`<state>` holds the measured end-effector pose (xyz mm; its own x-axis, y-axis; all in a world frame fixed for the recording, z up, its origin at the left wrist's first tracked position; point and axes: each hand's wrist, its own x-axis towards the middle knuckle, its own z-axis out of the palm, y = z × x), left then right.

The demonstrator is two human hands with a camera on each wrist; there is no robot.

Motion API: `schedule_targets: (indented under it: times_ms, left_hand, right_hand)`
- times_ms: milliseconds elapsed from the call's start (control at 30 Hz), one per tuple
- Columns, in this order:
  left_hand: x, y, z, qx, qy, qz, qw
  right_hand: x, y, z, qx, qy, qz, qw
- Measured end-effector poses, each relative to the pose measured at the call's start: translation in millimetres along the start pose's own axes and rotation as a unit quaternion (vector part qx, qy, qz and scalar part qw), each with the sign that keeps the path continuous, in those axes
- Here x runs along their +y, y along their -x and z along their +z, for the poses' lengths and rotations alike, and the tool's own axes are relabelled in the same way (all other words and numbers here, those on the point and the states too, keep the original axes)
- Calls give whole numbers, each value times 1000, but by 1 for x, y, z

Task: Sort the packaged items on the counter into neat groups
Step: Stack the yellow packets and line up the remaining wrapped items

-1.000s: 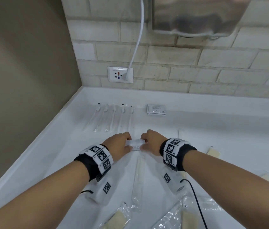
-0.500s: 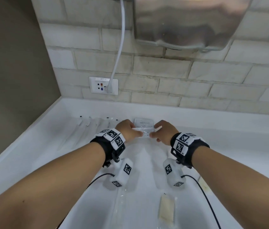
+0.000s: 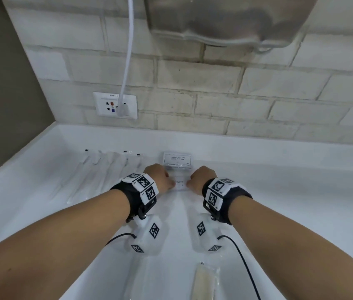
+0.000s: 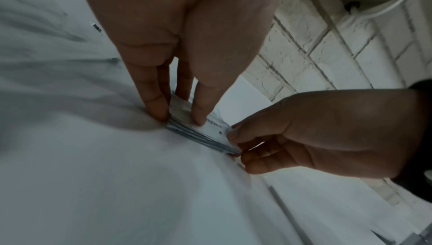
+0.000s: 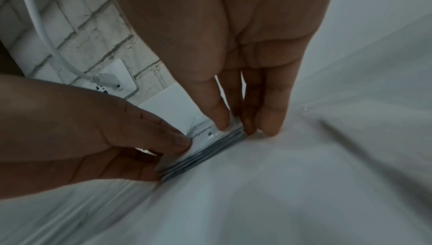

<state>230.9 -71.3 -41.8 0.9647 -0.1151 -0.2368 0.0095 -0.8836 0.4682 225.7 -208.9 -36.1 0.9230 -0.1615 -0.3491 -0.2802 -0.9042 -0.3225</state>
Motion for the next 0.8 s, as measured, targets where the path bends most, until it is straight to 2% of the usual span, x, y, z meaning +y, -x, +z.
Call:
schedule_targets:
  times_ms: [167, 333, 467, 533, 700, 800]
  left_hand:
    - [-4, 0, -1, -6, 7, 0, 1000]
    - [-6, 2, -7, -41, 15, 5, 999]
    - [-3, 6, -6, -52, -69, 27, 996]
    - [-2, 6, -5, -49, -103, 43, 993]
    - [6, 0, -3, -38, -152, 101, 982]
    - [6, -7, -1, -43, -177, 104, 978]
  right_hand:
    - [1, 0, -1, 0, -6, 11, 1000]
    - [1, -2, -7, -53, 12, -69, 996]
    - [-1, 3, -4, -90, 138, -153, 974]
    - [-3, 3, -4, -95, 188, -170, 963]
    - [-10, 1, -7, -71, 220, -200, 952]
    - [-10, -4, -9, -64, 229, -209, 949]
